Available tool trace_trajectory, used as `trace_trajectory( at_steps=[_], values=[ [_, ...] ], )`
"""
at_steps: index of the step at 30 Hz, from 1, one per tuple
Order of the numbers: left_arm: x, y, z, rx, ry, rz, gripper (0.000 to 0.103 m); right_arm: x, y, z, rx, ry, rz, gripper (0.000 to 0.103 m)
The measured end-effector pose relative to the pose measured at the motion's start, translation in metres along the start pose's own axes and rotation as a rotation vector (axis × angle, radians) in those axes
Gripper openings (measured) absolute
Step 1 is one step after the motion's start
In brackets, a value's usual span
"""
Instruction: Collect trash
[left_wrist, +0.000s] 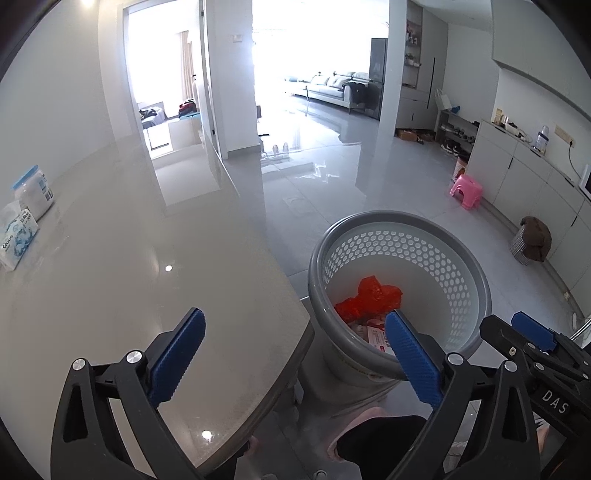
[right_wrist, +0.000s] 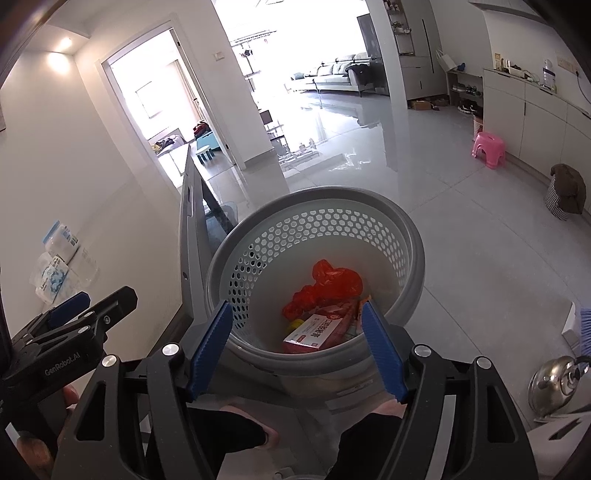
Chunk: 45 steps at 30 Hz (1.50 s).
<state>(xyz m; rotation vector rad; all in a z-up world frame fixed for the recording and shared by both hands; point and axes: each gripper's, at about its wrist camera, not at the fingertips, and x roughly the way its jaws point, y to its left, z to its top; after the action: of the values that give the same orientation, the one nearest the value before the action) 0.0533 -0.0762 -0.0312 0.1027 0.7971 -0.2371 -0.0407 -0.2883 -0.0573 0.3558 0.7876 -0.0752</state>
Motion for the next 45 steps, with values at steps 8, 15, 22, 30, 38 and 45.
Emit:
trace_trajectory(
  at_steps=[8,15,22,30,38,45],
  values=[
    [-0.001,0.000,0.001,0.003,-0.005,0.020,0.097,-0.001,0.003,0.000,-0.007,-0.005,0.002,0.070],
    [-0.002,-0.005,0.002,0.010,0.001,0.022,0.097,-0.001,0.002,0.000,-0.007,-0.008,0.002,0.070],
    [-0.001,-0.005,0.004,0.008,0.006,0.027,0.097,-0.001,0.001,0.002,-0.007,-0.005,-0.004,0.070],
    [0.002,-0.009,0.011,0.014,-0.012,0.037,0.097,0.001,-0.001,0.008,0.001,0.002,-0.003,0.070],
    [0.012,-0.012,0.020,0.015,-0.014,0.029,0.097,0.007,-0.002,0.019,0.010,0.003,-0.015,0.070],
    [0.014,-0.014,0.027,0.021,-0.024,0.027,0.097,0.011,-0.003,0.022,0.011,0.000,-0.020,0.070]
  ],
)
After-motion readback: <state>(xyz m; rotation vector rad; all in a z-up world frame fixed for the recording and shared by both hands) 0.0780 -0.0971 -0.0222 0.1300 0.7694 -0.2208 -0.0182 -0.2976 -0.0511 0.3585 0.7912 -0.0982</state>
